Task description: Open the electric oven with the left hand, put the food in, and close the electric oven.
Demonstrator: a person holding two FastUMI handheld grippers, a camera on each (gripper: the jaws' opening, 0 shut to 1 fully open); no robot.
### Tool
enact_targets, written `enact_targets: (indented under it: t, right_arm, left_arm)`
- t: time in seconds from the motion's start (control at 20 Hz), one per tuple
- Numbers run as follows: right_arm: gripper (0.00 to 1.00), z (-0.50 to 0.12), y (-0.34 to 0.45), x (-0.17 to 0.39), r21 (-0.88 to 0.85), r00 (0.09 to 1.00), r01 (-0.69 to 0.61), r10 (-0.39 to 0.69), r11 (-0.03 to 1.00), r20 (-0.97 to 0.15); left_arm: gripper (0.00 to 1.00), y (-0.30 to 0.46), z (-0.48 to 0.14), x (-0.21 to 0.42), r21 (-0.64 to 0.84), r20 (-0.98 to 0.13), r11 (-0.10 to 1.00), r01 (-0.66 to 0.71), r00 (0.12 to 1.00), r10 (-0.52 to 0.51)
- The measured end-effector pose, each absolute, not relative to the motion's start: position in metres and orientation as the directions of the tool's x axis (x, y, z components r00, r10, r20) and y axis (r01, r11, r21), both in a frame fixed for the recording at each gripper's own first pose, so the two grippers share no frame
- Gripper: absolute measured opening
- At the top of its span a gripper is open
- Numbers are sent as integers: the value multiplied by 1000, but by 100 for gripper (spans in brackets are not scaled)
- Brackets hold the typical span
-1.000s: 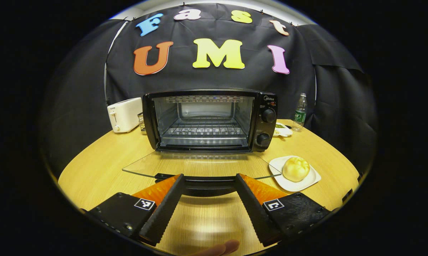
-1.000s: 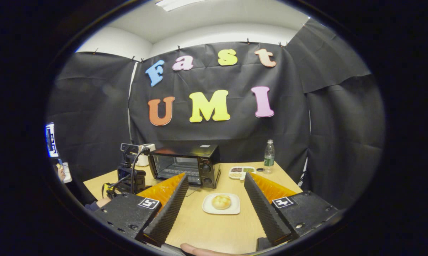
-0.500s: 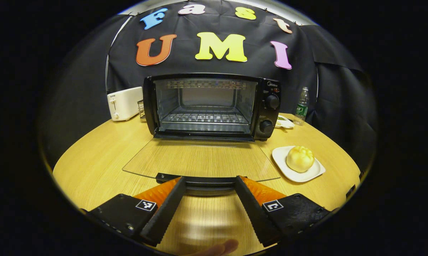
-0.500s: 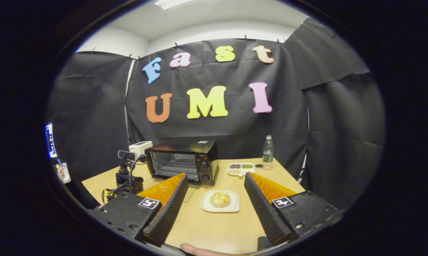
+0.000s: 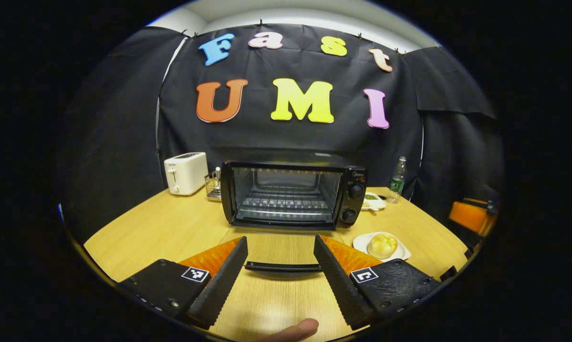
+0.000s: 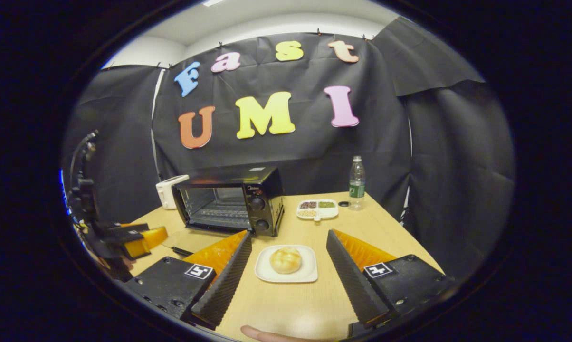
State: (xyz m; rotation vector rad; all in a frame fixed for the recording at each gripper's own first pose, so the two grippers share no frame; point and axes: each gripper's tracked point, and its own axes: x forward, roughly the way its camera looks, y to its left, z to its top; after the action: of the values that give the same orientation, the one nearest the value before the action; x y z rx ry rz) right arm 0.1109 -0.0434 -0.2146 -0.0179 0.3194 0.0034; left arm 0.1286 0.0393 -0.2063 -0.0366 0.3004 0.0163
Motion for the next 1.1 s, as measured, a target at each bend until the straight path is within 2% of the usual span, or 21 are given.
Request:
enact_targets:
  t: [0.2,0.25,0.3,0.5,0.7,0.95,1.1]
  right_arm:
    - [97,-251,-36,138,-3,934,-29,26,1000,-357]
    - [97,-264,-33,146,2,926,-35,33,999,-375]
    - [97,-273,-31,153,-2,919,-43,39,999,-392]
    - [97,-313,-37,182,-58,891,-20,-8,998,-455]
    - [98,-355,-37,201,-20,835,-2,-9,1000,-549]
    - [97,-376,-38,215,-13,790,19,-24,1000,-613]
    - [97,-381,-37,215,-21,778,31,-37,999,-627]
  left_arm:
    - [93,52,-155,104,-3,-208,1000,-29,978,28]
    - [87,57,-144,98,3,-187,999,-37,982,37]
    - [93,60,-131,92,-1,-166,999,-42,985,41]
    - [93,69,-82,72,-38,-64,998,-40,997,37]
    - [92,84,-54,60,-46,-51,998,-50,998,48]
    - [92,102,-40,57,-20,-46,996,-88,995,87]
    - [92,93,-44,62,-36,-55,999,-40,998,38]
